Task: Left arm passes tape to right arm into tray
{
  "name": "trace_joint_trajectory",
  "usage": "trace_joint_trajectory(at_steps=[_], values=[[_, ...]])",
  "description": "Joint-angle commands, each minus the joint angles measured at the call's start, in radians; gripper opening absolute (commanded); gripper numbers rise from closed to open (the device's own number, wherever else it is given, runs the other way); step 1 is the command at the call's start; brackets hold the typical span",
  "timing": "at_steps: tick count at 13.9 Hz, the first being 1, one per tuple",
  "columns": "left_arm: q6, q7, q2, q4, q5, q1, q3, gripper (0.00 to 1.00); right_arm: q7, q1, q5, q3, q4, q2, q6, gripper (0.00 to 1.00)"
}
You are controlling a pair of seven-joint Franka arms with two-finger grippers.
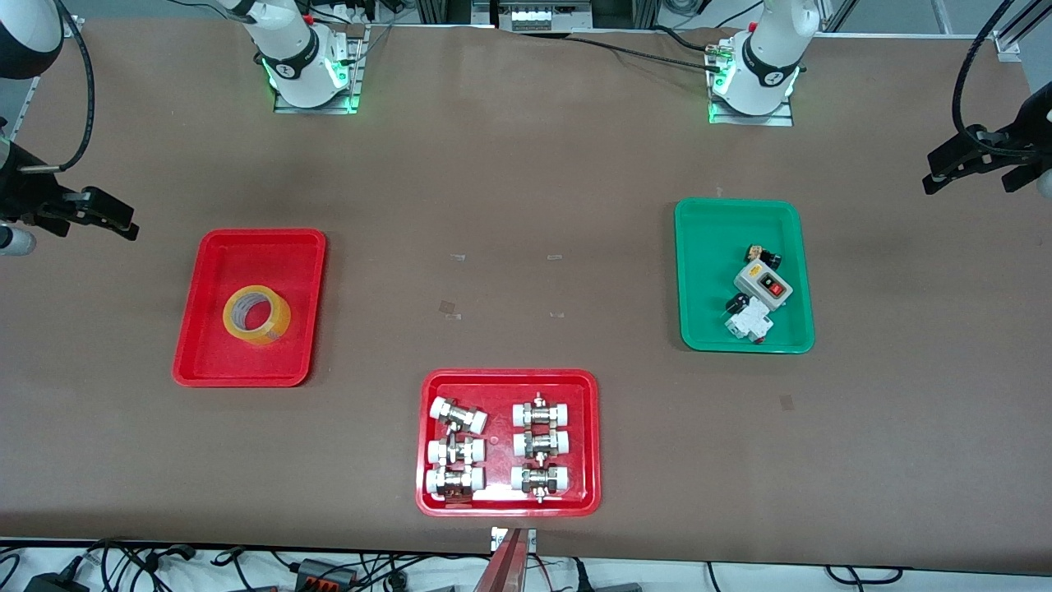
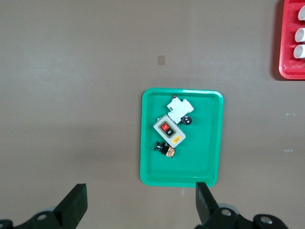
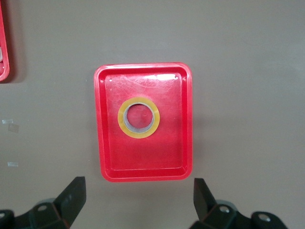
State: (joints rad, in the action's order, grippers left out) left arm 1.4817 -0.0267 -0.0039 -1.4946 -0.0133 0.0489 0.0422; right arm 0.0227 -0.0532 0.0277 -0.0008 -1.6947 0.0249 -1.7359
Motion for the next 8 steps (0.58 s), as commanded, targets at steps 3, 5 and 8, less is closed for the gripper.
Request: trace_joint_trajectory(at_steps=[3,5,8], values=[[0.012,0.025,-0.024,-0.023,0.016,0.006,0.001,1.00,0.022,-0.005,-0.002,-0.001,-0.017,-0.031,0.018,1.00],[0.012,0.025,-0.024,-0.024,0.016,0.006,0.001,1.00,0.014,-0.002,-0.003,0.002,-0.019,-0.033,0.024,1.00],[0.012,0.025,-0.024,-0.024,0.016,0.006,0.001,1.00,0.014,-0.005,-0.003,0.001,-0.020,-0.049,0.018,1.00]])
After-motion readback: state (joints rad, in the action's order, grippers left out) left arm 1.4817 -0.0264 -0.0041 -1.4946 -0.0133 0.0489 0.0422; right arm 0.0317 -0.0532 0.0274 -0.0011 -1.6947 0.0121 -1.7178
